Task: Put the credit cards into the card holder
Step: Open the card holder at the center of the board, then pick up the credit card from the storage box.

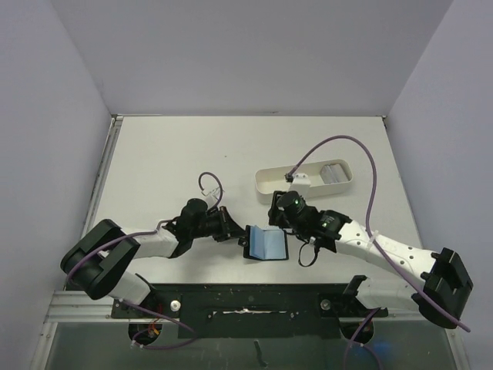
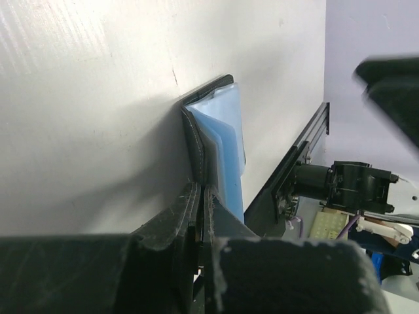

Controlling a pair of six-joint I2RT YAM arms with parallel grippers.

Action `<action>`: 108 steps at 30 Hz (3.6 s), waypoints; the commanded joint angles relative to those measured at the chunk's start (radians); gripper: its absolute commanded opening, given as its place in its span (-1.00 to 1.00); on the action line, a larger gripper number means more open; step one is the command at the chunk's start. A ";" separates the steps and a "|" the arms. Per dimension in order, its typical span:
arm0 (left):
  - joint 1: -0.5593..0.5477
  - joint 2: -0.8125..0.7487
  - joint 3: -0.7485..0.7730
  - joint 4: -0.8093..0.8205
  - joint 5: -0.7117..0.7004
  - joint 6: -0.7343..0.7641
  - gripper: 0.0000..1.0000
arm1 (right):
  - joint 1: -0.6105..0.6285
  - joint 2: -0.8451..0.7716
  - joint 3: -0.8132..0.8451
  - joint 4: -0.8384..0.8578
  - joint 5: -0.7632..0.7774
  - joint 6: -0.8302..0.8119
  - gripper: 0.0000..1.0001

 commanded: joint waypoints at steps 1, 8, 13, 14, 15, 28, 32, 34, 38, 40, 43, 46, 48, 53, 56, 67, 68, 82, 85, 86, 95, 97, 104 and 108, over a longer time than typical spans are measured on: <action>0.000 -0.068 0.020 -0.052 -0.029 0.046 -1.00 | -0.165 -0.019 0.127 -0.055 0.053 -0.197 -0.16; 0.004 -0.084 0.029 -0.090 -0.018 0.064 -1.00 | -0.423 0.074 0.240 -0.094 0.042 -0.418 0.01; 0.005 -0.086 0.025 -0.091 -0.010 0.065 -1.00 | -0.551 0.214 0.321 -0.096 0.086 -0.531 0.01; 0.006 -0.088 0.025 -0.090 -0.009 0.065 -1.00 | -0.574 0.241 0.339 -0.091 0.095 -0.554 0.02; 0.007 -0.090 0.023 -0.089 -0.009 0.064 -1.00 | -0.585 0.270 0.358 -0.090 0.108 -0.581 0.01; 0.007 -0.132 0.010 -0.089 -0.005 0.050 -1.00 | -0.680 0.536 0.512 -0.059 0.071 -0.713 0.02; 0.009 -0.138 0.002 -0.085 -0.007 0.048 -1.00 | -0.690 0.564 0.512 -0.050 0.056 -0.716 0.07; 0.009 -0.134 0.002 -0.084 -0.006 0.048 -1.00 | -0.690 0.582 0.514 -0.044 0.058 -0.723 0.08; 0.009 -0.127 -0.003 -0.071 0.002 0.046 -1.00 | -0.689 0.613 0.517 -0.039 0.093 -0.723 0.08; 0.009 -0.127 -0.006 -0.069 0.001 0.044 -1.00 | -0.688 0.621 0.512 -0.027 0.106 -0.725 0.08; 0.008 -0.127 -0.010 -0.069 0.000 0.042 -1.00 | -0.689 0.638 0.509 -0.019 0.135 -0.731 0.07; 0.008 -0.129 -0.014 -0.069 -0.004 0.043 -1.00 | -0.688 0.650 0.506 -0.011 0.159 -0.737 0.00; 0.009 -0.127 -0.017 -0.068 -0.007 0.043 -1.00 | -0.690 0.654 0.505 -0.007 0.163 -0.743 -0.06; 0.009 -0.112 -0.017 -0.069 -0.014 0.051 -1.00 | -0.688 0.651 0.509 -0.011 0.181 -0.744 -0.30; 0.009 -0.100 -0.017 -0.074 -0.019 0.061 -1.00 | -0.689 0.642 0.511 -0.015 0.186 -0.745 -0.39; 0.009 -0.072 -0.018 -0.075 -0.028 0.074 -1.00 | -0.687 0.619 0.526 -0.027 0.201 -0.763 -0.61; 0.008 -0.073 -0.019 -0.074 -0.029 0.074 -1.00 | -0.687 0.618 0.527 -0.026 0.201 -0.766 -0.63; 0.009 -0.081 -0.033 -0.077 -0.045 0.076 -1.00 | -0.684 0.557 0.534 -0.074 0.118 -0.755 -0.86; 0.009 -0.077 -0.027 -0.082 -0.044 0.081 -1.00 | -0.684 0.542 0.539 -0.086 0.084 -0.754 -0.87; 0.008 -0.077 -0.025 -0.083 -0.044 0.081 -1.00 | -0.684 0.536 0.542 -0.089 0.069 -0.755 -0.89; 0.009 -0.070 -0.023 -0.099 -0.059 0.087 -1.00 | -0.676 0.463 0.550 -0.148 -0.028 -0.724 -1.00; 0.009 -0.072 -0.026 -0.103 -0.068 0.084 -1.00 | -0.670 0.425 0.541 -0.158 -0.062 -0.710 -1.00; 0.010 -0.080 -0.016 -0.121 -0.078 0.086 -1.00 | -0.660 0.351 0.512 -0.166 -0.077 -0.672 -1.00; 0.012 -0.104 -0.014 -0.149 -0.096 0.089 -0.93 | -0.654 0.284 0.513 -0.185 -0.147 -0.639 -1.00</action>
